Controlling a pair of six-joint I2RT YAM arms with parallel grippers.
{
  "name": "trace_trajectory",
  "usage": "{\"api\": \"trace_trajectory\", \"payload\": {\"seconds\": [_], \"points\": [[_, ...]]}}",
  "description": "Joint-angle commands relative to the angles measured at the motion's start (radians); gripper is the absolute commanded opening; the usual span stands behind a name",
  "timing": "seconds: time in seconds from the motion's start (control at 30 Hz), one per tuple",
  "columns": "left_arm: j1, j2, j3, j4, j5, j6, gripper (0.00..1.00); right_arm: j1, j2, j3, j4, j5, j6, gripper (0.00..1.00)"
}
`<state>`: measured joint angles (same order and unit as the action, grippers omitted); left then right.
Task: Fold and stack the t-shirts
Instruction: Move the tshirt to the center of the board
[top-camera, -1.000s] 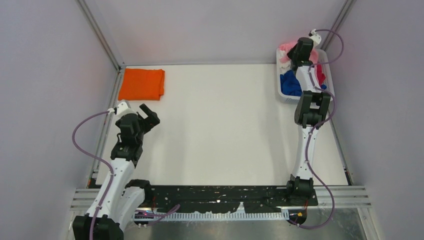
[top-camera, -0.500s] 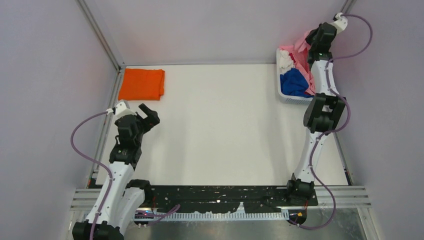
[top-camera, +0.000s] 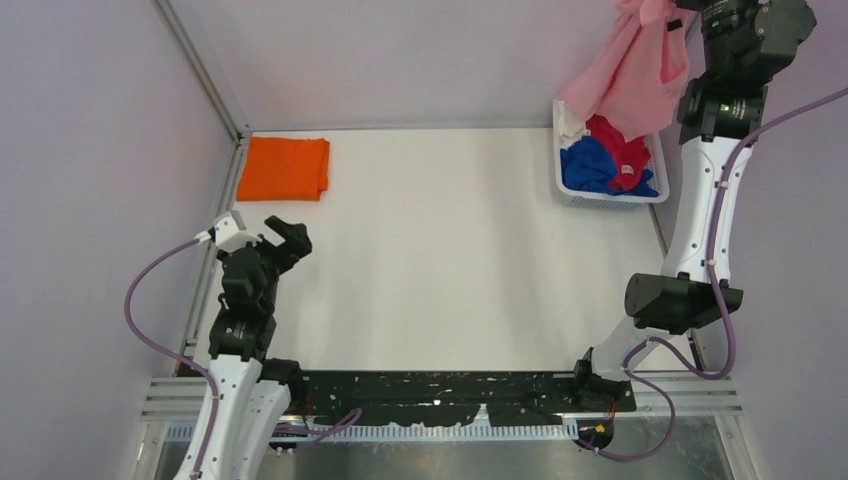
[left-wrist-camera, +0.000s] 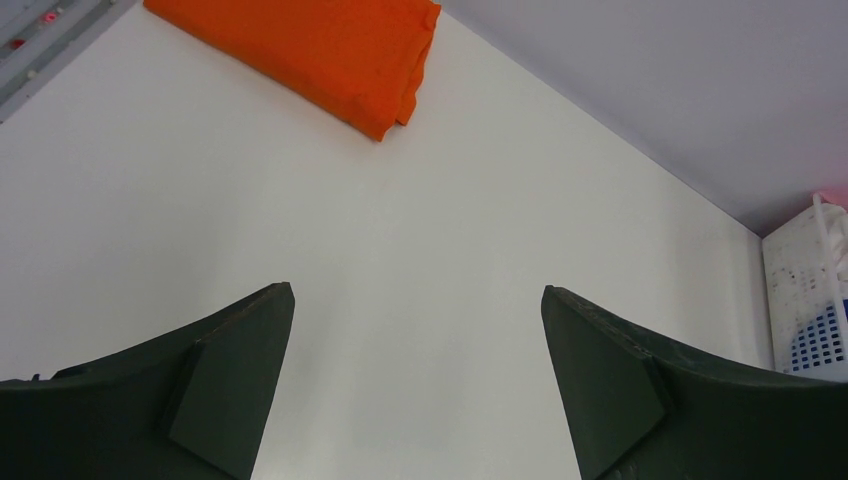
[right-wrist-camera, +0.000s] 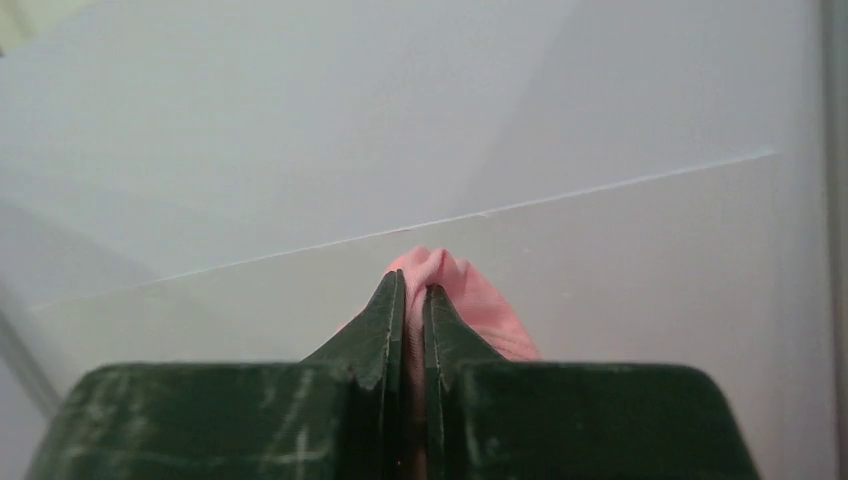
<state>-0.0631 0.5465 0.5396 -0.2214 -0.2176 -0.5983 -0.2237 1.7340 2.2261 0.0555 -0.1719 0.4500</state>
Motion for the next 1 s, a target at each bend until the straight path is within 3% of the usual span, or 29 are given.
{"api": "trace_trajectory", "payload": {"seconds": [0.0, 0.1, 0.17, 0.4, 0.53, 0.6, 0.8, 0.97], "points": [[0.003, -0.04, -0.002, -0.035, -0.008, -0.001, 0.99, 0.015, -0.047, 0.05, 0.113, -0.378, 0.226, 0.05], [0.003, -0.065, -0.014, -0.031, 0.021, -0.008, 0.99, 0.056, -0.055, 0.102, 0.166, -0.51, 0.39, 0.05], [0.002, -0.072, -0.017, -0.031, 0.043, -0.015, 0.99, 0.146, -0.069, 0.11, 0.168, -0.562, 0.426, 0.05], [0.002, -0.081, 0.016, -0.114, 0.033, -0.021, 0.99, 0.505, -0.202, 0.004, -0.031, -0.508, 0.139, 0.05], [0.003, -0.092, 0.012, -0.125, 0.043, -0.039, 0.99, 0.607, -0.273, -0.109, -0.017, -0.429, 0.162, 0.05], [0.003, -0.095, 0.015, -0.134, 0.047, -0.044, 0.99, 0.639, -0.329, -0.235, -0.021, -0.344, 0.169, 0.05], [0.003, -0.083, 0.019, -0.144, 0.055, -0.065, 0.99, 0.694, -0.518, -0.565, -0.074, 0.119, 0.164, 0.05], [0.002, -0.038, 0.024, -0.143, 0.073, -0.08, 0.99, 0.693, -0.534, -0.757, -0.145, 0.449, 0.137, 0.05]]}}
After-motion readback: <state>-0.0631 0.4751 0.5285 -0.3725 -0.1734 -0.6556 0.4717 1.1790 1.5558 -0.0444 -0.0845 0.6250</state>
